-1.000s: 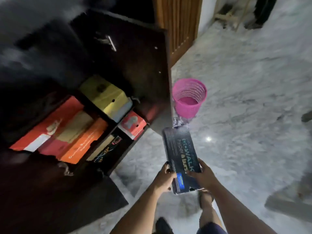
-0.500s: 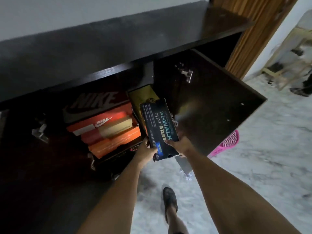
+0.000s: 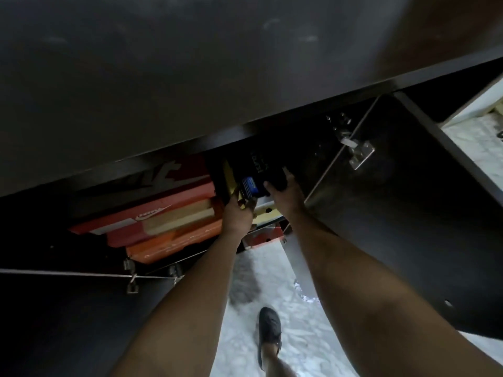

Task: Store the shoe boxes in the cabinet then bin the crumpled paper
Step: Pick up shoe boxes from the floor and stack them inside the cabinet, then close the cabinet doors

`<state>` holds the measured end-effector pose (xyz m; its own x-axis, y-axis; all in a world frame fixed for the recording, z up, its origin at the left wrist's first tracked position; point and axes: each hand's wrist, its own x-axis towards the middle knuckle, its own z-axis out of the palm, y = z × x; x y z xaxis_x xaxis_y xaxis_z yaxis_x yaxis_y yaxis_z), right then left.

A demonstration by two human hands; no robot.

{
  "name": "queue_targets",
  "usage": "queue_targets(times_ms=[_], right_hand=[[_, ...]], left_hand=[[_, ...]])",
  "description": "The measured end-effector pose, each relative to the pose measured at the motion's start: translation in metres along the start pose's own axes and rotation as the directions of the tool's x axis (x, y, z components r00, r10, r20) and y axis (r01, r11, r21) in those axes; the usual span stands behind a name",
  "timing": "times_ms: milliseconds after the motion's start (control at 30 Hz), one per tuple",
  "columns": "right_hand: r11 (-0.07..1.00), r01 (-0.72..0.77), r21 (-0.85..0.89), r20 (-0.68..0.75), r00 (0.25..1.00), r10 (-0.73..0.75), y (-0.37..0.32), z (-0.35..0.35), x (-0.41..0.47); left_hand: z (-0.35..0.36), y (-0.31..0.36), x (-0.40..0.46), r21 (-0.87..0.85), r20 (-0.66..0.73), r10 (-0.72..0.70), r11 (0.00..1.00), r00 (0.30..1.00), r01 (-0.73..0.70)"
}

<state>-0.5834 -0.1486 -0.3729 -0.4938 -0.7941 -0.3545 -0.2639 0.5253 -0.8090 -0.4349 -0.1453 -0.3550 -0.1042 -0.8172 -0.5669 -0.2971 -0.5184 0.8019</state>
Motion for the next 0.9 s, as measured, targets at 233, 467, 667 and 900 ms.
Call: queue_targets(times_ms=[233, 467, 667, 900], right_hand=[[0.989, -0.081, -0.120, -0.104, 0.992, 0.069, -0.028, -0.001, -0.022], [0.987, -0.088, -0.131, -0.250, 0.967, 0.053, -0.032, -0.003, -0.135], [0.999, -0.013, -0.033, -0.330, 0.944, 0.001, -0.042, 0.000, -0.279], [0.985, 0.173, 0.009, -0.297, 0.941, -0.162, -0.100, 0.034, -0.411]], left_hand=[[-0.014, 0.000, -0.018, 0.194, 0.006, 0.015, 0.981, 1.000, -0.016], [-0.065, -0.012, -0.100, 0.485, 0.117, 0.103, 0.862, 0.988, -0.148], [-0.131, -0.005, -0.196, 0.656, 0.220, 0.295, 0.660, 0.930, -0.365], [-0.207, 0.059, -0.291, 0.752, 0.259, 0.597, 0.368, 0.759, -0.546]])
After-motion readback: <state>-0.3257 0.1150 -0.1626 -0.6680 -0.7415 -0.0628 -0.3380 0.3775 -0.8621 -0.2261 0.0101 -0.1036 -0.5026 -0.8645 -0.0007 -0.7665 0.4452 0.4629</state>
